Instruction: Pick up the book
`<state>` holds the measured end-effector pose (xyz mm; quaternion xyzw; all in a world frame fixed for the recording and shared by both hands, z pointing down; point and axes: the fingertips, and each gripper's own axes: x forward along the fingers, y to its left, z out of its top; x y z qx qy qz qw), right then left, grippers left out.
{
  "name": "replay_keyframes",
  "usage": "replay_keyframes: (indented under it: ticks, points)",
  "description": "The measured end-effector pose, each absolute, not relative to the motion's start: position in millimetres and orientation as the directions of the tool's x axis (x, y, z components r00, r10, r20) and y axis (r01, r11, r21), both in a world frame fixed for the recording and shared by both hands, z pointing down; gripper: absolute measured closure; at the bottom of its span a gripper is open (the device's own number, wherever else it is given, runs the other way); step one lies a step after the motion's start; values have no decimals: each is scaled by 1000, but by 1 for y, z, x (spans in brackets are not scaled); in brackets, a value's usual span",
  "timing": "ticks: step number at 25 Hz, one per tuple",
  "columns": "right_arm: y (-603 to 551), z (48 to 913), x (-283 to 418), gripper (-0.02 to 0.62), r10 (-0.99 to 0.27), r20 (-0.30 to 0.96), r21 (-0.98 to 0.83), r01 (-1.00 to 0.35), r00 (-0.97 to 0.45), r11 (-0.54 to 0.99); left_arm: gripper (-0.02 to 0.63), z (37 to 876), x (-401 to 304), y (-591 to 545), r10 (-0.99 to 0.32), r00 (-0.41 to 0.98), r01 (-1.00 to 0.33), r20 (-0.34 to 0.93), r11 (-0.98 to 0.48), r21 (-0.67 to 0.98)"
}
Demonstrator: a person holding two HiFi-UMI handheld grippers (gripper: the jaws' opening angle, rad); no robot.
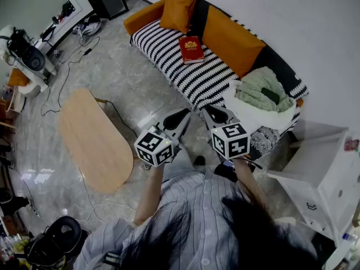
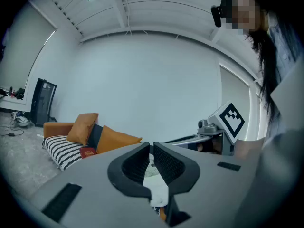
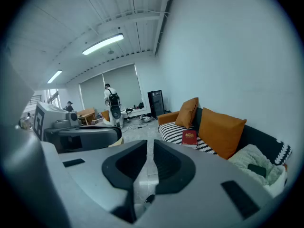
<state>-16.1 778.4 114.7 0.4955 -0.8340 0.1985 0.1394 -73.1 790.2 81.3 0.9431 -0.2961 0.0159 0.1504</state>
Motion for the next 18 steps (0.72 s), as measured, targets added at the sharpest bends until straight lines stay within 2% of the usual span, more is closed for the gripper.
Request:
replay_keyframes:
  ticks: [18]
  points:
    - [770, 128, -19, 541, -740, 418, -247, -849, -528, 467, 591, 102, -63, 782, -517, 832, -554, 200, -783, 284]
